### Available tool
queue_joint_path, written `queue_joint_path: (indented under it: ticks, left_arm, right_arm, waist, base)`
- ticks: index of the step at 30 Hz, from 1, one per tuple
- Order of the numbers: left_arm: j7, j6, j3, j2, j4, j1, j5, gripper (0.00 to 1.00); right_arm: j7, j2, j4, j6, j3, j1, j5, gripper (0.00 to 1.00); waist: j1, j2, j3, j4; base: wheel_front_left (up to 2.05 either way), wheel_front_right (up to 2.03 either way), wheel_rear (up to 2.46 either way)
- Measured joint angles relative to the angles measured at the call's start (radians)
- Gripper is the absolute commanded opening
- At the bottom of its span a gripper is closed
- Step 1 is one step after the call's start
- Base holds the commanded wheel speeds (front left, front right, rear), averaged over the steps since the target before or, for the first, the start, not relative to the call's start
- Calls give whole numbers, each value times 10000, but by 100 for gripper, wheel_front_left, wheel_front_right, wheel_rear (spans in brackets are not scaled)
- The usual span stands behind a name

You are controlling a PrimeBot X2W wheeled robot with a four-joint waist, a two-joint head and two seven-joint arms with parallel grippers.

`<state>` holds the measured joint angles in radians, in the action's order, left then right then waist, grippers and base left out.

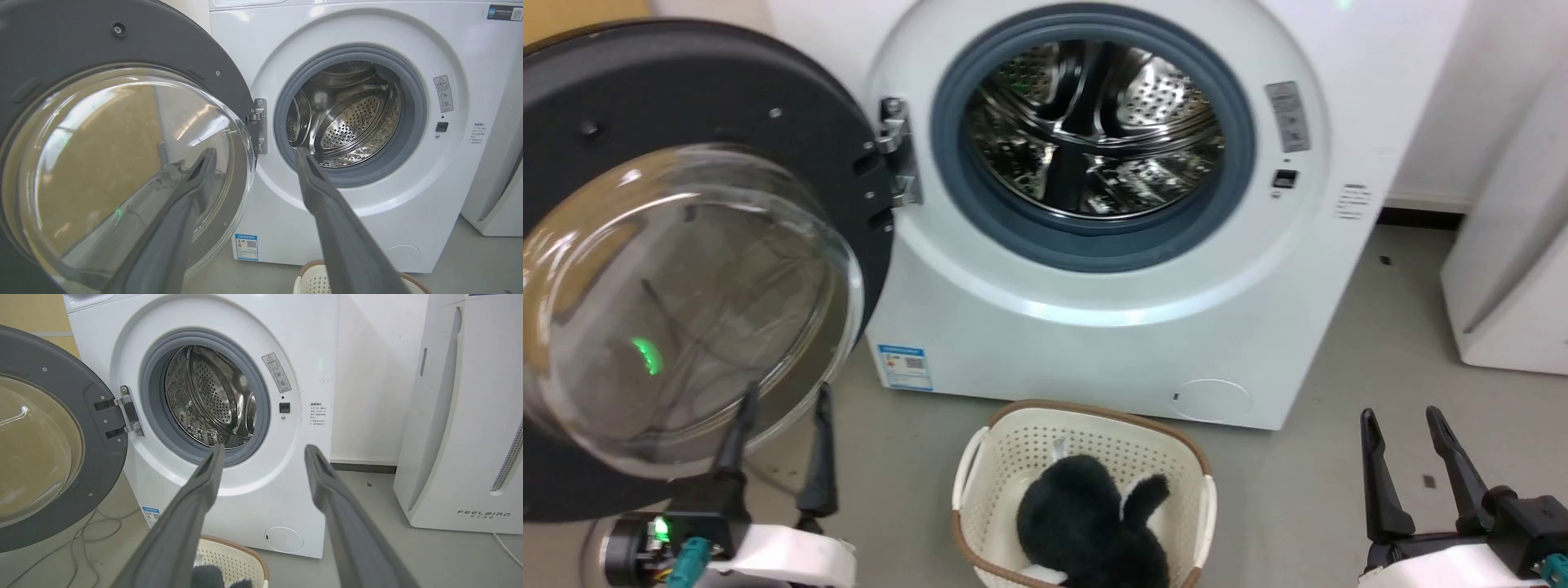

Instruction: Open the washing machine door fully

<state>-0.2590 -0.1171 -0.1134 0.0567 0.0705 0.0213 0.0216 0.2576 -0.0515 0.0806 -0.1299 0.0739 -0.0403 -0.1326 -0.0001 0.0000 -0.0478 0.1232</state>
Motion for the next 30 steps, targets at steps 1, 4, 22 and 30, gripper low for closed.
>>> queue_joint_path:
  ticks: [1, 4, 22, 30]
  left_arm:
    - [0, 0, 79, -12, 2, -43, 4, 100]
    - [0, 6, 311, -36, 2, -136, 77, 100]
    - [31, 209, 738, -71, 278, -571, 155, 0]
    - [171, 221, 746, -73, 247, -571, 155, 0]
  right_arm:
    - [-2, 0, -12, -2, 6, -14, 4, 100]
    - [0, 0, -38, -2, 29, -107, 10, 100]
    - [-6, -2, -92, 0, 199, -373, -4, 0]
    - [-155, -2, -100, 0, 163, -368, 12, 0]
  waist:
    - [0, 0, -14, -91]
    - [0, 0, -56, -356]
    - [0, 0, -220, -1088]
    - [1, 0, -175, -1097]
  base:
    - [0, 0, 0]
    - [0, 0, 0]
    - [0, 0, 0]
    - [0, 0, 0]
